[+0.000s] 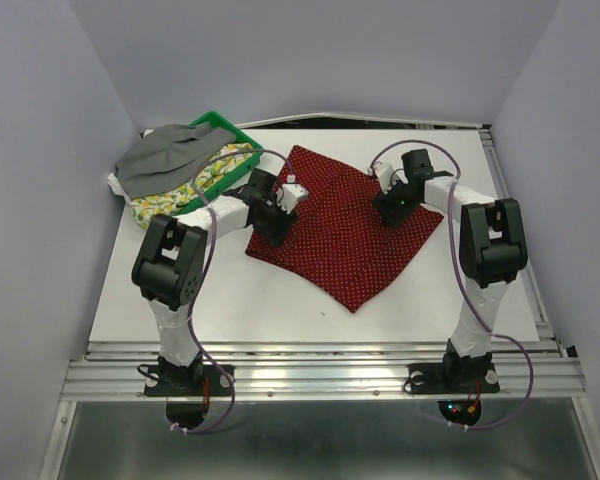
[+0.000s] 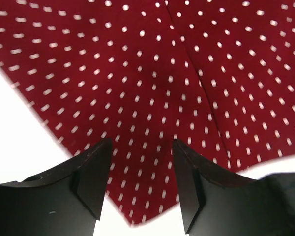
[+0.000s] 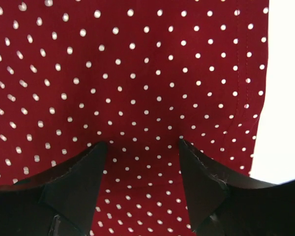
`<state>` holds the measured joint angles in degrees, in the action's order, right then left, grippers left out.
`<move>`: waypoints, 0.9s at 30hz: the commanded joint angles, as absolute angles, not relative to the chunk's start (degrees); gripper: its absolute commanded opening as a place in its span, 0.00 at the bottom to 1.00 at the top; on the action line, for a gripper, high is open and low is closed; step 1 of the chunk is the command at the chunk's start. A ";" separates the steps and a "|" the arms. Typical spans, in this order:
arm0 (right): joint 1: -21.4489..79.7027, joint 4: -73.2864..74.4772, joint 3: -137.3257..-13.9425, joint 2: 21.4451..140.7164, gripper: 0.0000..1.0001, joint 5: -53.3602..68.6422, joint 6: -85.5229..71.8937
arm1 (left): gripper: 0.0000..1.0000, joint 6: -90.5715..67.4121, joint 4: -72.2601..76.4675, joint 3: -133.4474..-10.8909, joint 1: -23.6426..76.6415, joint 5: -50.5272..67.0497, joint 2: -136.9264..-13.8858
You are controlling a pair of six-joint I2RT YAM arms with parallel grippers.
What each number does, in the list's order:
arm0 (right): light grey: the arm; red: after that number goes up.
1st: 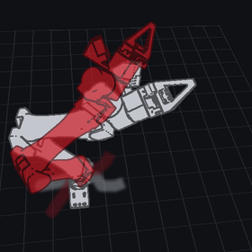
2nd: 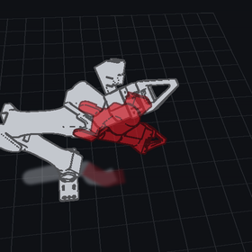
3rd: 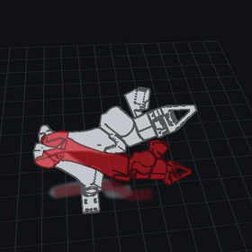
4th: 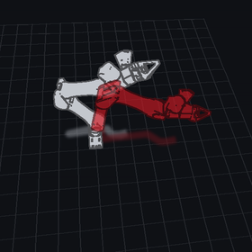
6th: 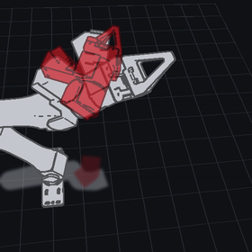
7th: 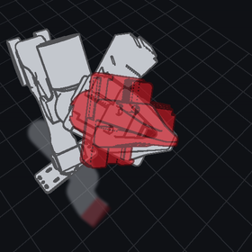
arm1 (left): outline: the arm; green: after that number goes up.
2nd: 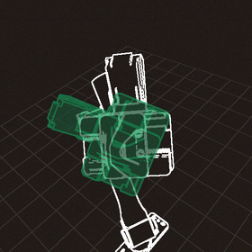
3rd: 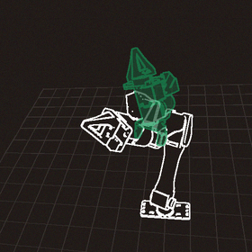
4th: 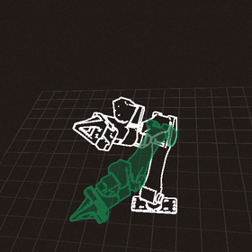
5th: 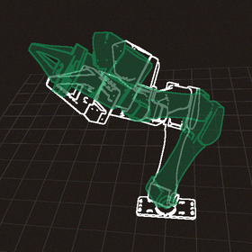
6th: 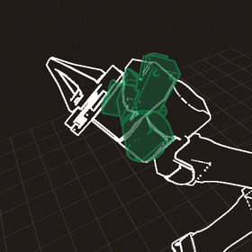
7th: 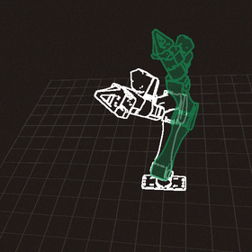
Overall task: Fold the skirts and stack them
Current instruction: Flatten the skirt out
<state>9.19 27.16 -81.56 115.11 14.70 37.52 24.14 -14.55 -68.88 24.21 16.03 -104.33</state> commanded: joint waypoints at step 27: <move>19.00 52.57 -86.82 100.62 1.00 32.79 31.99 | 0.78 24.08 -17.85 -97.41 24.17 19.86 -114.28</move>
<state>23.64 55.94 -82.65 97.84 32.62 36.32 22.74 -21.28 -101.51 24.64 16.08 -126.45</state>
